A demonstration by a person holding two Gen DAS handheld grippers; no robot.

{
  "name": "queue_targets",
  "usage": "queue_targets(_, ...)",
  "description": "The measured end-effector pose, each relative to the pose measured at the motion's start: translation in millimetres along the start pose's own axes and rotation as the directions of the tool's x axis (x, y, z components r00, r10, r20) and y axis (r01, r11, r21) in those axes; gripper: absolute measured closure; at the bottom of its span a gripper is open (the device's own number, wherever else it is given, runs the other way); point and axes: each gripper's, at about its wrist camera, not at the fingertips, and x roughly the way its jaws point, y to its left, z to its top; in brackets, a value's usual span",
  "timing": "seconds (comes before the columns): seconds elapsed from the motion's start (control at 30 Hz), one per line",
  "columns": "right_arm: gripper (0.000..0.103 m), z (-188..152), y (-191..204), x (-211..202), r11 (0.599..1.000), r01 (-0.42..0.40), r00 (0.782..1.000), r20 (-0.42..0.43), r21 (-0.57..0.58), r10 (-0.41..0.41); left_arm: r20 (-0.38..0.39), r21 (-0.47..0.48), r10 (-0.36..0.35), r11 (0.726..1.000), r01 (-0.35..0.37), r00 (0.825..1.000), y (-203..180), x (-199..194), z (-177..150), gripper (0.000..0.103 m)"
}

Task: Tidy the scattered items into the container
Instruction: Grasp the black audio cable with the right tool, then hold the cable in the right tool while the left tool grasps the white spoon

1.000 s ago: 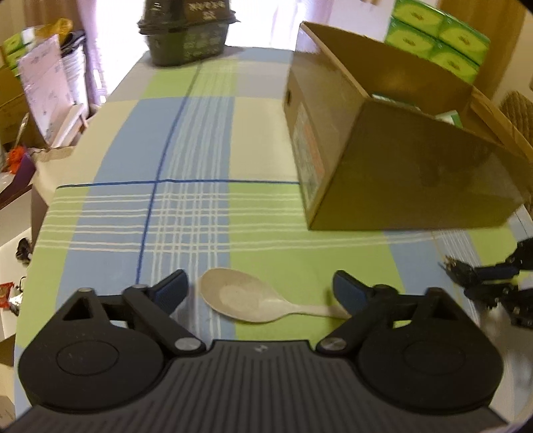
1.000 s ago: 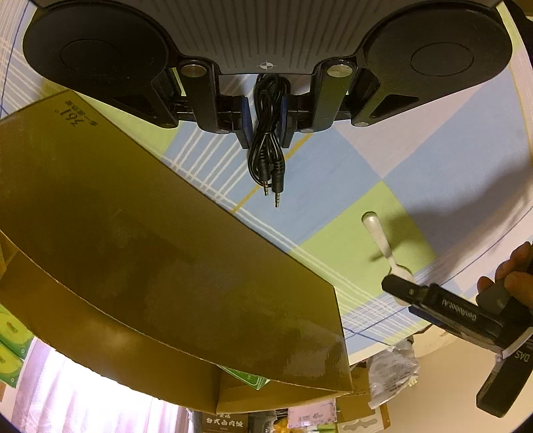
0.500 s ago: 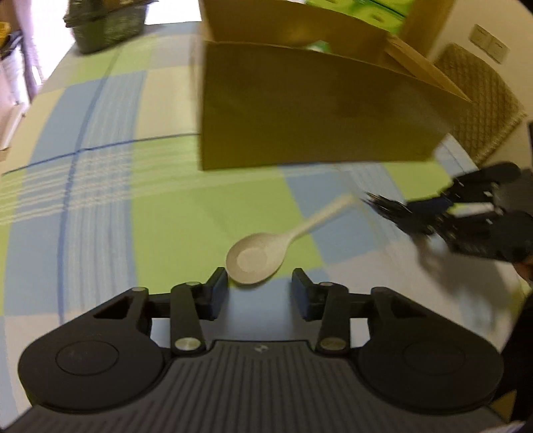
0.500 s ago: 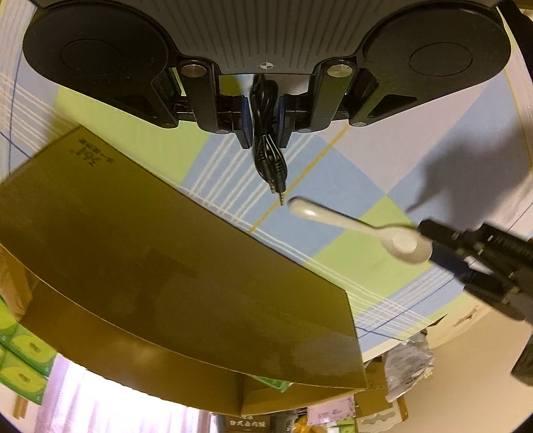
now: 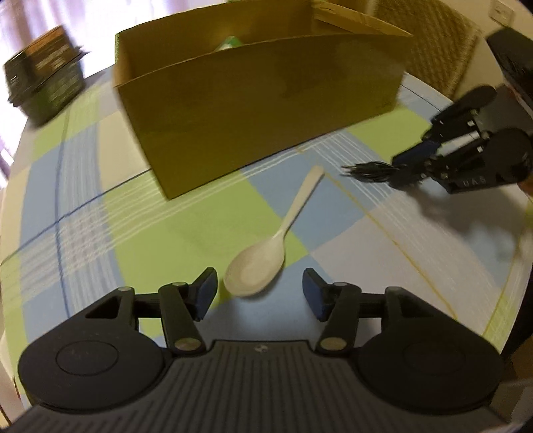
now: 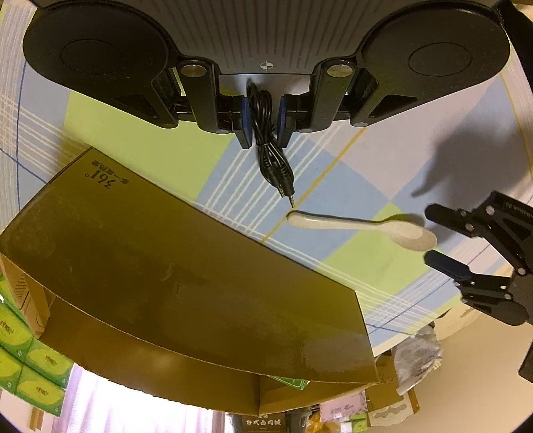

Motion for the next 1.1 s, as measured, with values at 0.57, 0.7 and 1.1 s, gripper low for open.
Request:
queue_targets(0.57, 0.082, 0.3, -15.0, -2.3, 0.998, -0.039, 0.999, 0.007, 0.055, 0.038, -0.027, -0.003, -0.125, 0.992, 0.125, 0.992, -33.2, -10.4, -7.2, 0.052)
queue_targets(0.7, 0.082, 1.7, -14.5, -0.5, 0.998, -0.039, 0.999, 0.006, 0.042, 0.038, -0.021, -0.021, -0.104, 0.994, 0.103, 0.994, -32.5, -8.1, -3.4, 0.052)
queue_targets(1.1, 0.081, 9.7, -7.8, 12.0, 1.000, -0.027, 1.000, 0.001, -0.016, 0.027, 0.002, -0.053, -0.048, 0.997, 0.048, 0.999, -29.8, -1.3, 3.7, 0.050)
